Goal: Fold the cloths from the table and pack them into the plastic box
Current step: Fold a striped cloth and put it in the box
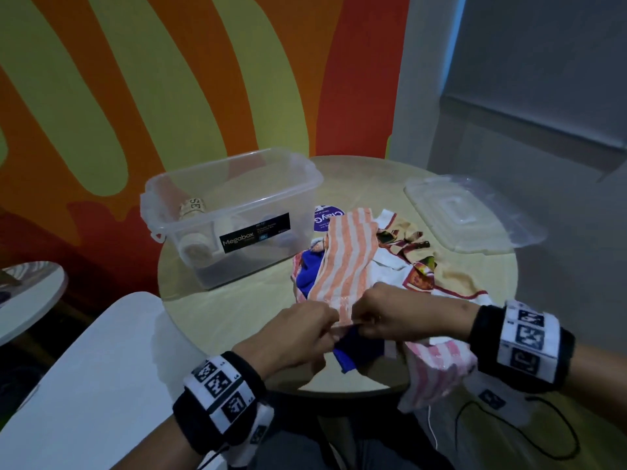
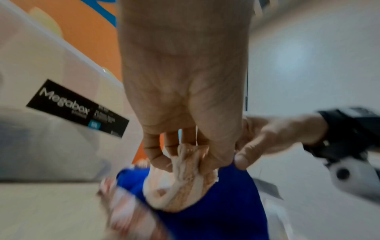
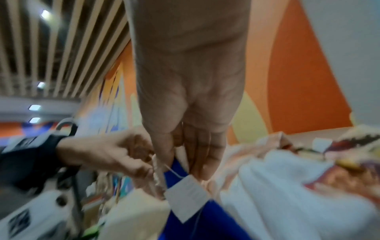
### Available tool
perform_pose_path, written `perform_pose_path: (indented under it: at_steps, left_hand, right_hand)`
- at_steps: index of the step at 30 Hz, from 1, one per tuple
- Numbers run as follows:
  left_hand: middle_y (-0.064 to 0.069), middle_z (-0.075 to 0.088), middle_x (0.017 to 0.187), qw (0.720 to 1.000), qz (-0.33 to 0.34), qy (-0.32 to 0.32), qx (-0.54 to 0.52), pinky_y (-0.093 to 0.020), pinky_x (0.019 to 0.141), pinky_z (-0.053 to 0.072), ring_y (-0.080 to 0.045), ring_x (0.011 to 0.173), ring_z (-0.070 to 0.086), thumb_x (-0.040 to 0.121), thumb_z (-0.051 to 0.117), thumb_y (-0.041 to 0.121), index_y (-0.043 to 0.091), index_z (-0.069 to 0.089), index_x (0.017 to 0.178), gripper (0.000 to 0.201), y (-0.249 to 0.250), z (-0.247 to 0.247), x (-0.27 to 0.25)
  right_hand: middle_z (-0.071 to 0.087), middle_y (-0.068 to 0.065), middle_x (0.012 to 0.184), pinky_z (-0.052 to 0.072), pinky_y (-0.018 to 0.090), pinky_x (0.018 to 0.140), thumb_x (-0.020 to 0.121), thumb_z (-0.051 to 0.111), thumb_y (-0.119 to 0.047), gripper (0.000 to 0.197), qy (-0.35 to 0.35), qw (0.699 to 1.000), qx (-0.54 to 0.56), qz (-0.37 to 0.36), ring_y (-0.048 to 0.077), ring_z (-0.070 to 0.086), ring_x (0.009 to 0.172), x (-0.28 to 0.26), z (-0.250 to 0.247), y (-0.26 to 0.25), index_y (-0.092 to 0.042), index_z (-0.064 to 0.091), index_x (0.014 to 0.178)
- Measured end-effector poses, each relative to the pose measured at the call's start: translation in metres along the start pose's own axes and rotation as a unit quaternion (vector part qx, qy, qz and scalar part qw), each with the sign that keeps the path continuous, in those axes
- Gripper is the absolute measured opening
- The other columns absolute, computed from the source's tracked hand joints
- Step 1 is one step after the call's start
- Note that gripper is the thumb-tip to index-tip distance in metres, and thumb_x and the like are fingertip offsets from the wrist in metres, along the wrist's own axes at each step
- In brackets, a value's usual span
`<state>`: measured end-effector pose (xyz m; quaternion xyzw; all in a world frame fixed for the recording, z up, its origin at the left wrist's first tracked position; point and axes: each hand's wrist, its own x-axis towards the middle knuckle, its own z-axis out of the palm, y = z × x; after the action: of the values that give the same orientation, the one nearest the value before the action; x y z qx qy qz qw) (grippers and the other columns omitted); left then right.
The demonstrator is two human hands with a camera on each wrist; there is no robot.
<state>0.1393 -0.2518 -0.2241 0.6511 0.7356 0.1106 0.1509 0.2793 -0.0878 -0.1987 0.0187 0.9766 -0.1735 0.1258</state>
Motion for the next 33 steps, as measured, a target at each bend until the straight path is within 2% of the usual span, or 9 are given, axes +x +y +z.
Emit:
perform_pose_path:
  at_steps: [7, 9, 13, 16, 20, 23, 28, 31, 33]
  left_hand:
    - [-0.008, 0.075, 0.092, 0.95, 0.069, 0.176, -0.248, -0.043, 0.075, 0.053, -0.028, 0.083, 0.067, 0.098, 0.066, 0.015, 0.016, 0.077, 0.101, 0.011, 0.016, -0.125, 0.025]
    - [-0.012, 0.076, 0.096, 0.93, 0.088, 0.203, -0.294, -0.042, 0.074, 0.055, -0.025, 0.082, 0.07, 0.101, 0.065, 0.017, 0.011, 0.075, 0.104, 0.013, 0.03, -0.153, 0.037]
    - [-0.002, 0.076, 0.094, 0.934, 0.074, 0.185, -0.298, -0.022, 0.064, 0.052, -0.01, 0.077, 0.069, 0.093, 0.075, 0.022, 0.01, 0.075, 0.11, 0.021, 0.037, -0.188, 0.062]
    - [0.004, 0.077, 0.083, 0.985, 0.012, 0.104, -0.14, -0.017, 0.061, 0.051, -0.005, 0.071, 0.071, 0.088, 0.08, 0.019, 0.013, 0.078, 0.102, 0.015, 0.023, -0.197, 0.091]
    - [-0.004, 0.072, 0.064, 0.987, -0.074, 0.119, -0.073, -0.025, 0.05, 0.052, -0.013, 0.056, 0.07, 0.091, 0.06, -0.006, 0.009, 0.073, 0.081, 0.022, 0.013, -0.202, 0.15]
    - [-0.02, 0.076, 0.086, 0.945, -0.086, 0.216, -0.229, -0.049, 0.073, 0.064, -0.032, 0.082, 0.077, 0.086, 0.058, -0.008, 0.004, 0.069, 0.089, 0.017, 0.017, -0.227, 0.186]
    - [-0.007, 0.071, 0.117, 0.858, 0.091, 0.472, -0.181, -0.024, 0.081, 0.051, -0.015, 0.101, 0.064, 0.087, 0.063, 0.015, 0.002, 0.067, 0.116, 0.032, 0.064, -0.275, 0.169]
    - [-0.007, 0.072, 0.11, 0.858, 0.176, 0.466, -0.125, -0.014, 0.07, 0.05, 0.004, 0.088, 0.065, 0.093, 0.062, 0.017, 0.0, 0.066, 0.114, 0.028, 0.07, -0.254, 0.143]
    - [0.0, 0.067, 0.097, 0.886, 0.166, 0.418, -0.112, -0.005, 0.066, 0.042, 0.015, 0.08, 0.058, 0.097, 0.059, 0.001, 0.0, 0.066, 0.113, 0.018, 0.058, -0.216, 0.128]
  right_hand:
    - [0.075, -0.011, 0.092, 0.051, 0.017, 0.066, 0.082, 0.084, -0.032, 0.031, 0.185, 0.957, 0.222, -0.019, 0.001, 0.068, 0.081, -0.03, -0.117, 0.005, -0.025, 0.072, 0.11]
    - [0.076, -0.012, 0.1, 0.059, 0.026, 0.074, 0.078, 0.088, -0.035, 0.042, 0.204, 0.952, 0.227, -0.017, 0.007, 0.072, 0.09, -0.027, -0.128, 0.003, -0.03, 0.069, 0.115]
    - [0.068, -0.017, 0.075, 0.053, 0.025, 0.062, 0.085, 0.079, -0.005, 0.012, 0.363, 0.898, 0.25, -0.018, -0.003, 0.059, 0.067, -0.007, -0.149, 0.021, -0.015, 0.076, 0.091]
    - [0.051, -0.016, 0.053, 0.038, 0.025, 0.051, 0.087, 0.076, -0.006, 0.035, 0.323, 0.923, 0.206, 0.035, 0.001, 0.045, 0.051, 0.007, -0.166, 0.052, -0.021, 0.068, 0.056]
    - [0.055, -0.005, 0.055, 0.038, 0.031, 0.056, 0.08, 0.072, -0.009, 0.023, 0.264, 0.948, 0.141, 0.107, 0.012, 0.049, 0.054, 0.038, -0.177, 0.092, -0.016, 0.066, 0.059]
    - [0.045, -0.001, 0.061, 0.026, 0.029, 0.052, 0.089, 0.07, -0.017, 0.029, 0.425, 0.887, 0.149, 0.101, 0.011, 0.036, 0.058, 0.052, -0.212, 0.102, -0.003, 0.061, 0.066]
    - [0.067, 0.005, 0.074, 0.042, 0.029, 0.058, 0.081, 0.067, -0.013, 0.012, 0.657, 0.74, 0.144, -0.011, 0.013, 0.054, 0.066, 0.031, -0.281, 0.077, -0.004, 0.072, 0.086]
    - [0.073, 0.013, 0.085, 0.051, 0.043, 0.063, 0.078, 0.066, -0.006, 0.016, 0.635, 0.762, 0.12, -0.038, 0.032, 0.063, 0.072, 0.012, -0.268, 0.07, -0.006, 0.074, 0.093]
    - [0.074, 0.011, 0.089, 0.055, 0.05, 0.07, 0.078, 0.069, -0.016, 0.02, 0.574, 0.808, 0.129, -0.033, 0.028, 0.068, 0.078, 0.004, -0.236, 0.074, -0.011, 0.075, 0.097]
